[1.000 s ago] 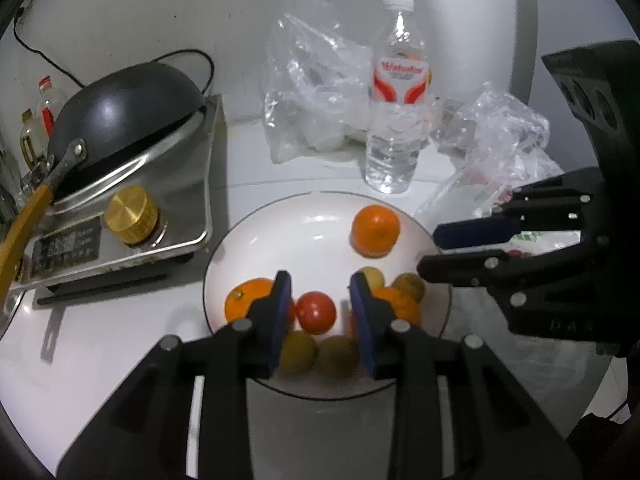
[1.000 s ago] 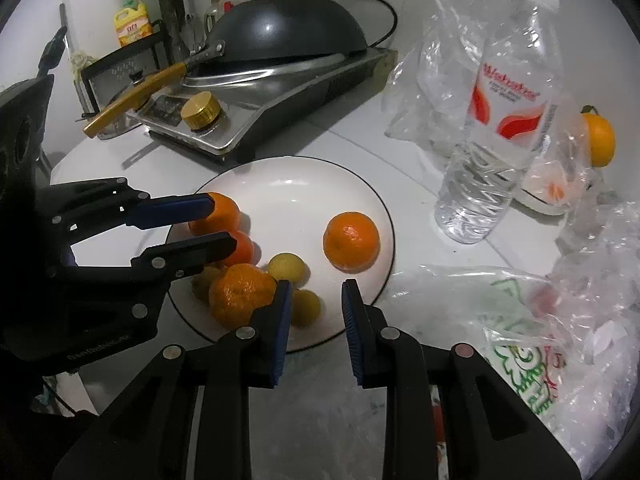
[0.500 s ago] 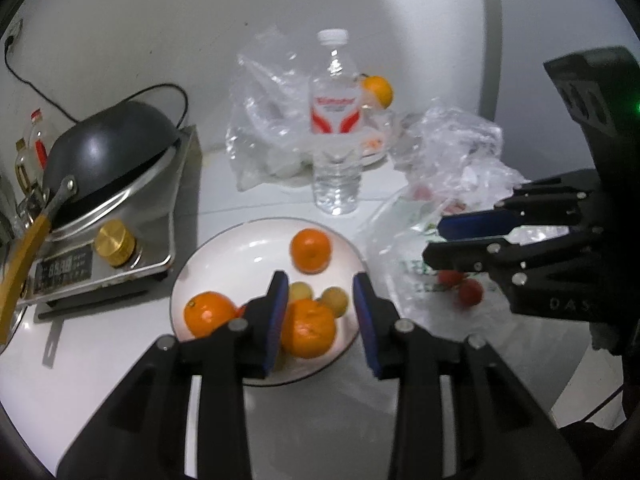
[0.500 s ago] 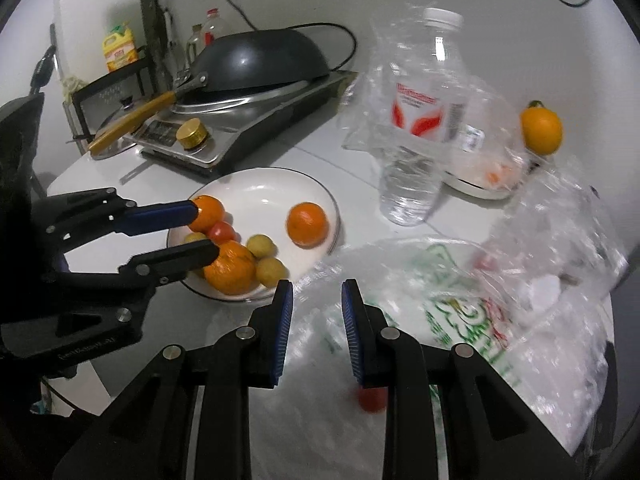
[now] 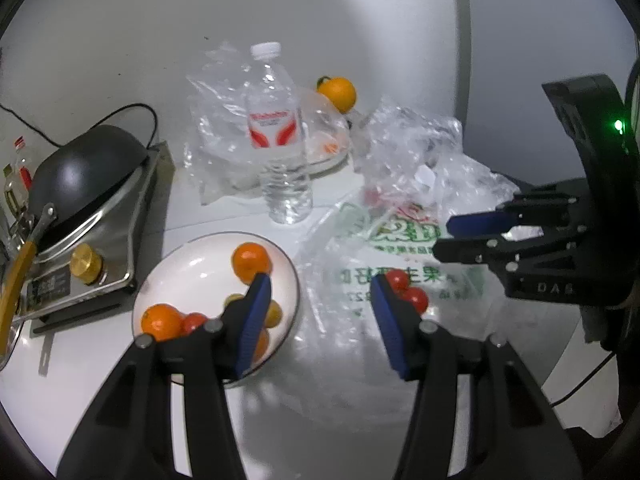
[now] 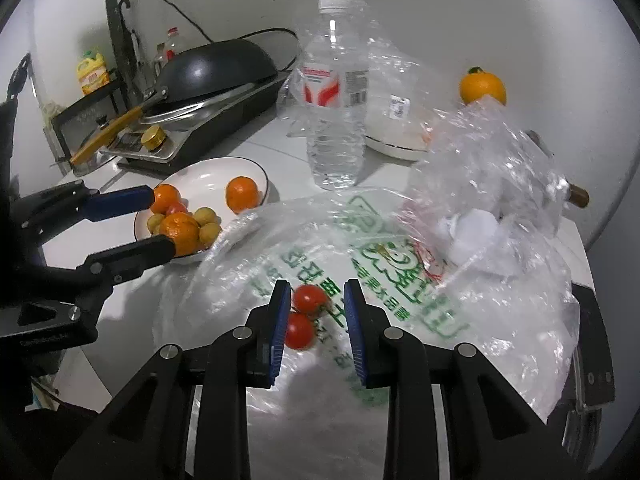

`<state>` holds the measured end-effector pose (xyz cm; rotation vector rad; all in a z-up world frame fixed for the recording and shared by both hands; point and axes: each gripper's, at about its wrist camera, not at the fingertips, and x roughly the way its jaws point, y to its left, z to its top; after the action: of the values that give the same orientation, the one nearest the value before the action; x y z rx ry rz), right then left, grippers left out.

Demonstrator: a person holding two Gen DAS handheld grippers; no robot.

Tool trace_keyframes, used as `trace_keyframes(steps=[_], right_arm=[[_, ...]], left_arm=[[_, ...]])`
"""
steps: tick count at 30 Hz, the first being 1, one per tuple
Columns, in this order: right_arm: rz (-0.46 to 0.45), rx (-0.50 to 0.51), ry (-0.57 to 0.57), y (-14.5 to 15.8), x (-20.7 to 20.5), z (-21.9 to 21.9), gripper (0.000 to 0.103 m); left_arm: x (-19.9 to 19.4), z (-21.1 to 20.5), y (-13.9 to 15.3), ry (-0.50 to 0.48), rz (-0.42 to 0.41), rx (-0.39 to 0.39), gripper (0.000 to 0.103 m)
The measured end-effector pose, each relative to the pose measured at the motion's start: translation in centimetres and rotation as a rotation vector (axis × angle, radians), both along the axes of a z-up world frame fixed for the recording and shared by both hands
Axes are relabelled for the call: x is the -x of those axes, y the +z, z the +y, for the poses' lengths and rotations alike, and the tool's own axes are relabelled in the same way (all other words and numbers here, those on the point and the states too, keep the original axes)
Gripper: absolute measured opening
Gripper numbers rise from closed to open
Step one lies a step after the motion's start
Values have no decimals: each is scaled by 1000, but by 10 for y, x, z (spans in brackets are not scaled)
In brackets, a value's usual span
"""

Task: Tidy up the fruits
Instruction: 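Move both open tools back over the plastic fruit bag, then grasp a red cherry tomato with the right tool while the left tool grasps another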

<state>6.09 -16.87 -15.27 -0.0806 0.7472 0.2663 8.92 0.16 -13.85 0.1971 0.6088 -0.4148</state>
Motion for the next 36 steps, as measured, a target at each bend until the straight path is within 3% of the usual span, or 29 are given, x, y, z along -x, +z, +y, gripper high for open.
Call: trace_keyframes(steps=[12, 24, 36], right_arm=[[33, -35, 18, -14, 0, -13, 29], [105, -65, 47, -38, -14, 6, 29], [150, -60, 92, -50, -24, 17, 28]], left_arm=[[1, -25, -8, -3, 39, -9, 53], [-1, -15, -26, 10, 93, -8, 53], [-2, -11, -21, 34, 84, -11, 53]])
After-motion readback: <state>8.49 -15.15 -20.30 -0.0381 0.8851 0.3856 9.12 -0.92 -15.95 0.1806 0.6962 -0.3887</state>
